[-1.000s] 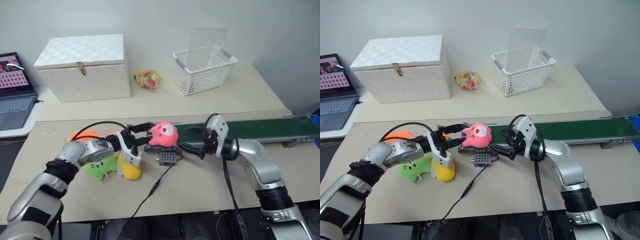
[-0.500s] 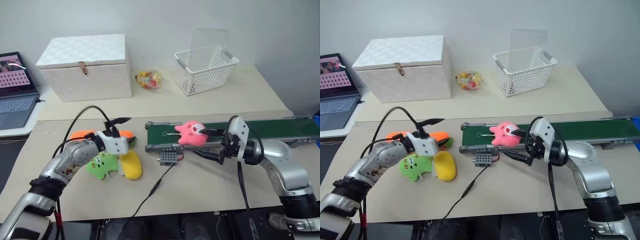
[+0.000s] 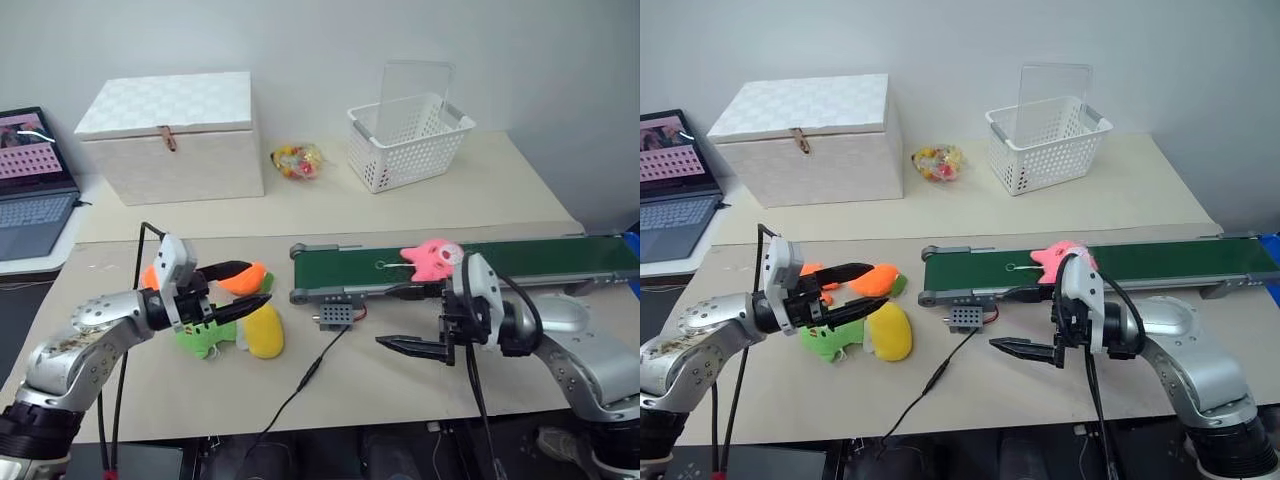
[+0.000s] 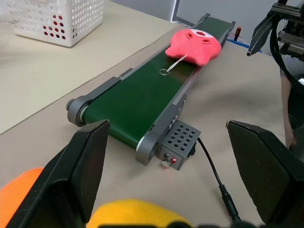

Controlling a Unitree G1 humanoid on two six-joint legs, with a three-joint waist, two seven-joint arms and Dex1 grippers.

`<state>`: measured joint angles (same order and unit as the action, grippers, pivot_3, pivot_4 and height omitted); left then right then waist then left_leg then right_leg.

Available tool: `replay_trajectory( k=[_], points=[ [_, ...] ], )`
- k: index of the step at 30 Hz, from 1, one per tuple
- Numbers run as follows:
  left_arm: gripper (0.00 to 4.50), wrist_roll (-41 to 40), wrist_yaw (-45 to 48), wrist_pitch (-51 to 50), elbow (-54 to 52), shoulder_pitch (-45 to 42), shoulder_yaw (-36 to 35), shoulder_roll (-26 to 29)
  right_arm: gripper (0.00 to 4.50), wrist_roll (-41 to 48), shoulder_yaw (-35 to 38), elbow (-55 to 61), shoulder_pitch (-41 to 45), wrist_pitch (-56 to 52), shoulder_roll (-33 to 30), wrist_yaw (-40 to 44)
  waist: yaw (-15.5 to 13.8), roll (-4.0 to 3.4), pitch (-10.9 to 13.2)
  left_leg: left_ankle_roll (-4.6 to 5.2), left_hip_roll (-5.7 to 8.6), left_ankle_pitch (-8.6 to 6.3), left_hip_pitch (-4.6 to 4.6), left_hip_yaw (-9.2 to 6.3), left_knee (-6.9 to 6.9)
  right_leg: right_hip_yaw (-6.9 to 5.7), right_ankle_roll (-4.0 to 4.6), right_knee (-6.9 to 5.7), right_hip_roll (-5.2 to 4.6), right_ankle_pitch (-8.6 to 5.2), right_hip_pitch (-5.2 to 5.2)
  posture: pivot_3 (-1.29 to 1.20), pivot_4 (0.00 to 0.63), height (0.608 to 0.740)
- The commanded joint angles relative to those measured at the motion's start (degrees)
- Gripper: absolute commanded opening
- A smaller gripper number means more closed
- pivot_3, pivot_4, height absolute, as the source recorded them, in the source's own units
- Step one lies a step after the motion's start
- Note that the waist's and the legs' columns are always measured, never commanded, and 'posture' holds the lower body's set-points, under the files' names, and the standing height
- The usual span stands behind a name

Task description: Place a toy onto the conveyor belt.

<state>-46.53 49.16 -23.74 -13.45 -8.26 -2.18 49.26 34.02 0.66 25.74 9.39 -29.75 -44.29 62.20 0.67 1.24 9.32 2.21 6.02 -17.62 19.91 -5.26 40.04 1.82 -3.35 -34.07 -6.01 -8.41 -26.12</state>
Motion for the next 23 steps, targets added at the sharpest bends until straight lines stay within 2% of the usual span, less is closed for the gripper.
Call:
replay_trajectory(
  k=[1,23],
  points=[
    [4.20,0.9,0.4,-0.9,-2.6,-1.4,-2.5,-0.7,4.50,1.6,0.1,2.4,-0.6,-0.8,-1.0,1.0,0.0,0.00,0.0,-0.03,-0.01,0.02,0.05,0.01,-0.03,0.00,0.00,0.02,0.00,0.00,-0.05,0.00,0.150,0.740],
    [4.20,5.1,0.5,-3.4,-1.6,-5.0,-3.7,-5.9,4.50,0.6,0.7,1.3,-2.9,0.0,-2.2,1.4,-0.2,0.01,0.0,-0.02,0.00,0.00,0.10,0.10,-0.01,0.02,0.01,0.04,-0.05,0.01,-0.06,0.00,0.150,0.740]
  ],
)
